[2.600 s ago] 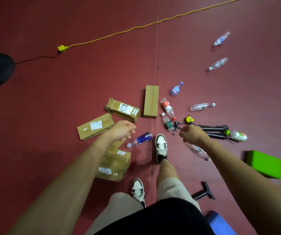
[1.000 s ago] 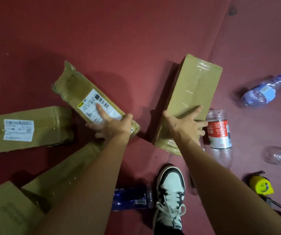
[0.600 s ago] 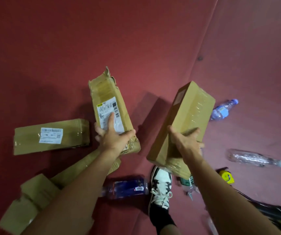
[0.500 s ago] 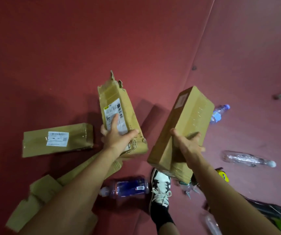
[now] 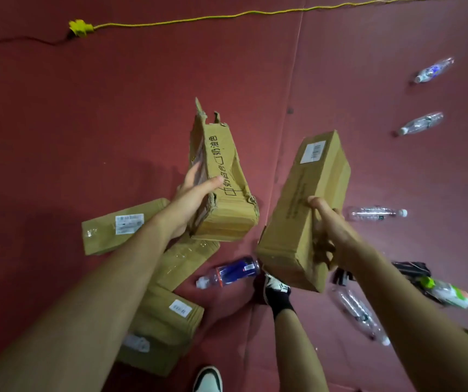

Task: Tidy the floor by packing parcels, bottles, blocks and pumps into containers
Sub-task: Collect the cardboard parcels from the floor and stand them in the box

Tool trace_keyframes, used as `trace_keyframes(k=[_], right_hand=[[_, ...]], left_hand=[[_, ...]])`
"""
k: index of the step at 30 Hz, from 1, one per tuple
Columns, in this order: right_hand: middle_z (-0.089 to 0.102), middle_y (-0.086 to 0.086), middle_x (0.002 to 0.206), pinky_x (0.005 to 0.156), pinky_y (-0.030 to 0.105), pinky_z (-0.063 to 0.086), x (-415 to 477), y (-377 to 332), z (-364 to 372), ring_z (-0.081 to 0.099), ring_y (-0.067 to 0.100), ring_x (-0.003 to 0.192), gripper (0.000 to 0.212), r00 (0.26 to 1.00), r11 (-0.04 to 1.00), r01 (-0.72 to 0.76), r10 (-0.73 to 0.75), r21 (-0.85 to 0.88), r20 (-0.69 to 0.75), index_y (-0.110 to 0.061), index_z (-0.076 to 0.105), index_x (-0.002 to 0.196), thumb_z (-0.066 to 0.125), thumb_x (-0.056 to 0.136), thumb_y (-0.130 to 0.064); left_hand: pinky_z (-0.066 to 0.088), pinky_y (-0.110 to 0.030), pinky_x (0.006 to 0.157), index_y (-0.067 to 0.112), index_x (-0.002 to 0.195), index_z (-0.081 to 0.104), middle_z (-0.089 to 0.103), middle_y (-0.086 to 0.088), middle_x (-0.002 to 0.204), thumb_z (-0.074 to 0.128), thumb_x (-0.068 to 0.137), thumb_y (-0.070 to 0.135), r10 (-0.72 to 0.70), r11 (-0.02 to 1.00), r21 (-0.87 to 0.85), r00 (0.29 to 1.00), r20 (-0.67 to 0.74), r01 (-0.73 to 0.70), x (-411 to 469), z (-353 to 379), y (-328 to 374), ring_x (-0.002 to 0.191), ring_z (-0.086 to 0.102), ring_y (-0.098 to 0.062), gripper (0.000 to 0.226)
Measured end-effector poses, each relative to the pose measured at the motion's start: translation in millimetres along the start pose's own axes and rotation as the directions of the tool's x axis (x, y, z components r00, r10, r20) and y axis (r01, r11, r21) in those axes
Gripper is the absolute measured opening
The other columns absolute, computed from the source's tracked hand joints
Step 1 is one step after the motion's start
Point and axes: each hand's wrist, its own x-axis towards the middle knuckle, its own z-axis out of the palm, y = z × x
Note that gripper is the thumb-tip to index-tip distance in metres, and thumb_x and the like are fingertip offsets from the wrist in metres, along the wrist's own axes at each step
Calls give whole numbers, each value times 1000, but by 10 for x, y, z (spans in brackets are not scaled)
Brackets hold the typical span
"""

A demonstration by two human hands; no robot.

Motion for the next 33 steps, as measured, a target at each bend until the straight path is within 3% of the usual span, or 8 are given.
trace_keyframes(k=[4,10,14,20,23,25,28,33], right_hand=[[44,0,78,53,26,35,-620,134,-35,46,17,66,68,1000,1000,3,-3,9,-7,-18,39,131,55,79,-60],[47,0,85,55,27,35,-1394,263,-120,48,16,71,63,999,999,30,-31,41,14,-20,37,129,55,82,-58],[48,2,86,53,25,35,-1775,272,-230,49,16,70,59,999,999,42,-42,26,18,-16,38,128,54,85,-54],[51,3,96,56,26,35,-2237,295,-426,51,15,77,59,999,997,50,-51,58,17,-17,38,130,53,86,-53],[49,1,88,55,26,35,-2459,407,-557,49,15,72,65,999,996,38,-37,83,-7,-16,40,132,53,83,-57],[46,0,80,52,24,34,-2624,519,-609,47,15,66,70,1000,995,22,-20,96,-18,-14,41,131,53,80,-61],[51,4,88,53,25,38,-2831,761,-620,51,19,68,79,999,993,14,-9,117,-41,-17,40,132,55,73,-67],[49,2,87,53,24,36,-3323,1312,-439,51,17,70,71,991,976,-11,40,215,-132,-16,37,134,52,82,-62]], left_hand=[[38,-49,107,45,142,23,49,8,133,68,75,52,29,999,26,994,109,-32,-502,-177,156,125,48,-20,82],[35,-49,109,46,143,20,42,6,144,71,61,62,7,990,135,986,164,-30,-1183,-311,435,129,45,-18,97],[29,-51,112,55,137,22,34,6,150,73,42,77,-52,973,229,981,189,7,-1569,-306,593,136,36,-20,110],[32,-46,111,39,146,16,37,0,147,65,79,50,-115,964,261,969,218,55,-2082,-151,729,128,43,-21,83],[34,-49,110,39,146,14,38,-2,148,68,70,54,-125,951,305,962,243,47,-2296,-65,798,129,44,-22,94],[44,-45,99,37,147,13,43,-3,143,66,78,50,-137,949,311,955,262,51,-2419,12,812,118,52,-21,88],[50,-31,73,29,149,11,49,-3,133,57,89,38,-132,945,327,947,291,32,-2543,148,794,93,59,-12,76],[48,-28,66,27,149,12,50,-9,136,57,89,36,-174,883,467,887,428,-51,-2710,193,758,88,60,-13,76]])
